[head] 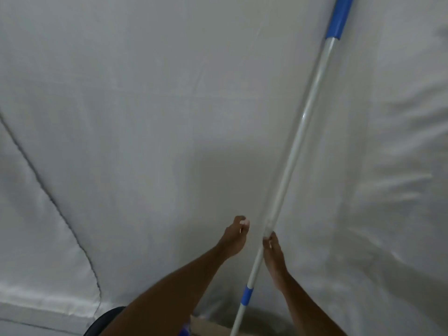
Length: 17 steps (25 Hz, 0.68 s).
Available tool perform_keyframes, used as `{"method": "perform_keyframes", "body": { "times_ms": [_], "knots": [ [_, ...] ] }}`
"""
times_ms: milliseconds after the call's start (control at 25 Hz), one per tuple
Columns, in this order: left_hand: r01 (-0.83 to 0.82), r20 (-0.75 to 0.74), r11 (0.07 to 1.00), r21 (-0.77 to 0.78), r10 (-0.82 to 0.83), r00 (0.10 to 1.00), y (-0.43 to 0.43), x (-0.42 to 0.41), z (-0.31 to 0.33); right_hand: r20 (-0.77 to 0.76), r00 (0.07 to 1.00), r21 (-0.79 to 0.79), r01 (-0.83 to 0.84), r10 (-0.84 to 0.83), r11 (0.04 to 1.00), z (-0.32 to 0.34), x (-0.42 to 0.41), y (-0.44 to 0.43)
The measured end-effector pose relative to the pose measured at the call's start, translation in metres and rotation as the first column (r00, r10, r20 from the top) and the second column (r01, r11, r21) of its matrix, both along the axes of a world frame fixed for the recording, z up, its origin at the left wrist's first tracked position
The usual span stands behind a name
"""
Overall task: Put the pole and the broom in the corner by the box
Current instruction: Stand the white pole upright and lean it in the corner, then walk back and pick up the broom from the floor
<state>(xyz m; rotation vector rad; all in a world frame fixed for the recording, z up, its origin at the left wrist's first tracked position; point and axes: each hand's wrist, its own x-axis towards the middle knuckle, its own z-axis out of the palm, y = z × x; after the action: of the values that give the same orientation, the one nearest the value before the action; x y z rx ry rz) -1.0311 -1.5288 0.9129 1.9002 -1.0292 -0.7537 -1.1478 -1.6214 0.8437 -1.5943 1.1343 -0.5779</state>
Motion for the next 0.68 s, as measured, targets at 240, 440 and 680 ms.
{"method": "perform_keyframes", "body": {
  "times_ms": [240,440,680],
  "knots": [
    [-0.253,0.64,0.962,-0.102,0.258,0.724,0.202,0.119,0.028,-0.023,1.0,-0.629,-0.01,-0.005,0.778,0.086,0.097,0.115],
    [-0.495,0.843,0.829,-0.259,0.445,0.303,0.446,0.233,0.065,-0.086,0.938,-0.838,-0.25,0.335,0.486,0.121,0.259,0.348],
    [-0.76,0.876,0.579,-0.295,0.481,0.025,0.736,0.309,0.087,-0.111,0.72,-0.88,-0.392,0.685,0.269,0.154,0.412,0.628]
  ]
}}
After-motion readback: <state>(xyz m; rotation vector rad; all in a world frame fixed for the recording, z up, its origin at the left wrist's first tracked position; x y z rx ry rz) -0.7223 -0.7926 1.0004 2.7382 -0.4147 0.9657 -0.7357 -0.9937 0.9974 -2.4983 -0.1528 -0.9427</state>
